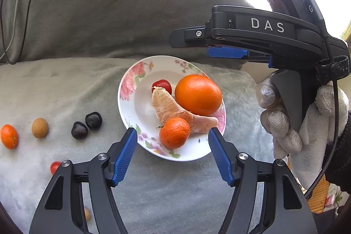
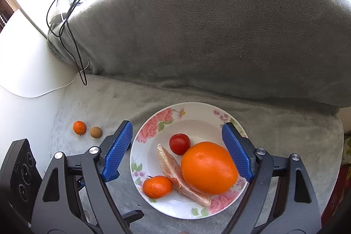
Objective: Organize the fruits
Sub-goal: 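Move the left gripper toward another mandarin while the right approaches a dark plum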
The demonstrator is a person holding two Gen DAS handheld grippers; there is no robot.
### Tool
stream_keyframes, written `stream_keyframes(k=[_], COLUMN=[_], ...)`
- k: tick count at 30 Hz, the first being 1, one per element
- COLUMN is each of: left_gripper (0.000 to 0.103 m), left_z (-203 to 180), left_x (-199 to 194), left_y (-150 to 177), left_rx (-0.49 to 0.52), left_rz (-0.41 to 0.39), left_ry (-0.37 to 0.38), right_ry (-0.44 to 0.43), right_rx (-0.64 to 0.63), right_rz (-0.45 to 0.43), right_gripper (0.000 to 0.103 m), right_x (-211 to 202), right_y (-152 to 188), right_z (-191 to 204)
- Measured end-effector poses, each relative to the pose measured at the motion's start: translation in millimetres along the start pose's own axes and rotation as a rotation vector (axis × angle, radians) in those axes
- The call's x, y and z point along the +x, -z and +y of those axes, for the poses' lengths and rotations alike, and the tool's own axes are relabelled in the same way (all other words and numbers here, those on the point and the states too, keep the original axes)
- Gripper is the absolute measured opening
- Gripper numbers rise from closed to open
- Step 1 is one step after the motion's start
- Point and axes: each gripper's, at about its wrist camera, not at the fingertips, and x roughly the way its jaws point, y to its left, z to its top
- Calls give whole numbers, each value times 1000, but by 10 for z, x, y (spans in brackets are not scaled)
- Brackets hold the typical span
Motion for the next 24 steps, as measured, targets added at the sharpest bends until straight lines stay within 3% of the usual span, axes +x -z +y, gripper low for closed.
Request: stream_keyframes(k=[14, 24], left_gripper=[67, 67], left_z=[288, 699], left_x=[-340, -596], left_y=[107, 248], left_rx=[7, -33], left_rz=[-1, -2], left_ry=[-30, -74], right_ry=[-23, -30], right_rx=[59, 22], right_rz=[-51, -54], right_gripper=[86, 86], right_x=[-259, -318], right_y=[121, 245], right_z=[219, 601])
